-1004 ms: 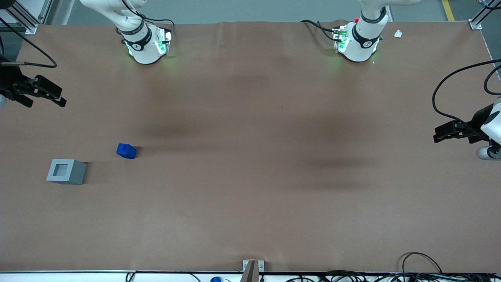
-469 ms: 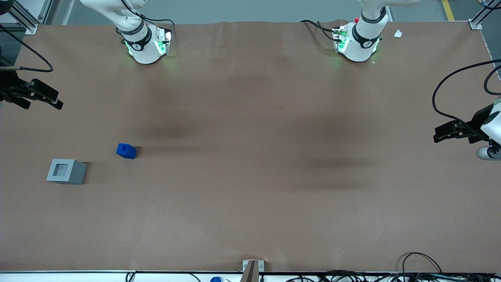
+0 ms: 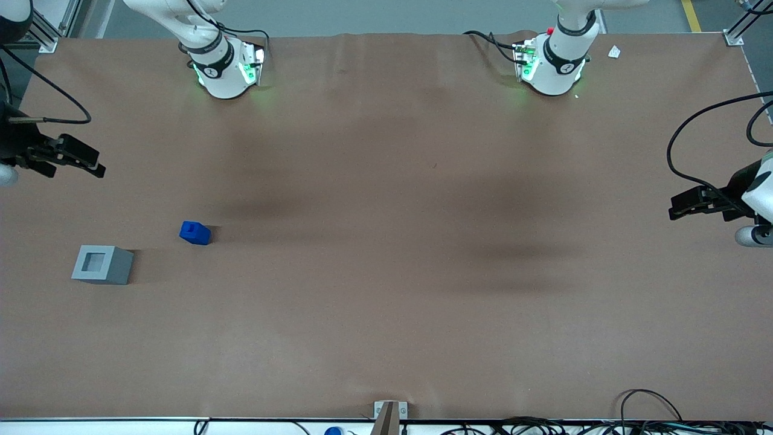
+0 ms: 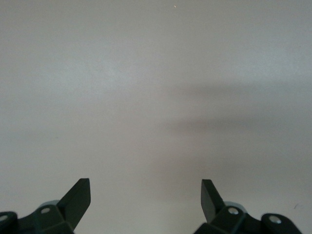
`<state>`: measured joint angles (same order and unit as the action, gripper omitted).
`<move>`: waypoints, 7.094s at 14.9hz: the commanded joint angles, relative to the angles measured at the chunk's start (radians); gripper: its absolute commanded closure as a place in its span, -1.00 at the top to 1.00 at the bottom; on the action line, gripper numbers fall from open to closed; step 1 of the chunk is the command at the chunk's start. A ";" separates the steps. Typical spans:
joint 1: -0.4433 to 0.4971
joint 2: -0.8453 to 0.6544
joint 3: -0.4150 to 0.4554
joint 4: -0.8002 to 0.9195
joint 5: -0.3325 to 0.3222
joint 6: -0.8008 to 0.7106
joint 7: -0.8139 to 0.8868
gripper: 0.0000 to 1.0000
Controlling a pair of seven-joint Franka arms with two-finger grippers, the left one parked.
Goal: Insert blue part into gray base with right arm
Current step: 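Move the open right gripper down over the blue block, then close the right gripper on the blue block, then lift the blue block and carry it over the gray base, then lower the blue block into the gray base's square opening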
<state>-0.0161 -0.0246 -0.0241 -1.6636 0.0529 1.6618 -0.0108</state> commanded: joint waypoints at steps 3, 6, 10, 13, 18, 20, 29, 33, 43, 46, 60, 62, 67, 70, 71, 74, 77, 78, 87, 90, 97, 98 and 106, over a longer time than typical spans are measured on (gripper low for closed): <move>0.036 0.028 0.004 0.001 0.007 0.033 -0.005 1.00; 0.036 0.055 0.004 0.001 0.010 0.076 -0.003 1.00; 0.028 0.113 0.003 -0.028 0.007 0.139 -0.006 1.00; -0.002 0.153 0.001 -0.059 0.005 0.167 0.000 1.00; -0.028 0.229 -0.002 -0.076 0.005 0.168 0.006 1.00; -0.057 0.259 -0.002 -0.078 0.005 0.171 0.006 1.00; -0.056 0.388 -0.002 -0.078 0.005 0.191 0.064 1.00; -0.026 0.410 0.003 -0.116 0.008 0.234 0.106 1.00; 0.005 0.436 0.001 -0.252 0.004 0.378 0.147 1.00; 0.004 0.445 0.001 -0.262 -0.001 0.383 0.147 1.00; -0.004 0.505 0.001 -0.260 -0.031 0.406 0.147 0.33; -0.007 0.505 0.001 -0.260 -0.030 0.411 0.147 -0.13; -0.024 0.508 0.000 -0.259 -0.030 0.427 0.143 -0.83; -0.027 0.508 0.000 -0.251 -0.031 0.417 0.140 -0.95; -0.022 0.506 -0.002 -0.248 -0.031 0.414 0.138 -0.95; -0.028 0.499 -0.003 -0.185 -0.031 0.313 0.137 -0.99; -0.070 0.502 -0.002 -0.076 -0.030 0.182 0.120 -0.99; -0.079 0.500 -0.002 -0.055 -0.030 0.167 0.102 -0.99; -0.166 0.496 -0.003 0.122 -0.097 0.001 0.032 -0.99; -0.209 0.497 -0.003 0.155 -0.097 0.006 -0.082 -0.99; -0.249 0.564 -0.002 0.277 -0.110 0.003 -0.086 -0.99; -0.251 0.578 -0.002 0.286 -0.110 0.006 -0.089 -0.99; -0.284 0.643 -0.002 0.347 -0.116 0.006 -0.178 -0.99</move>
<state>-0.2726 0.6003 -0.0426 -1.3478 -0.0484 1.6780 -0.1342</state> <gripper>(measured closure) 0.493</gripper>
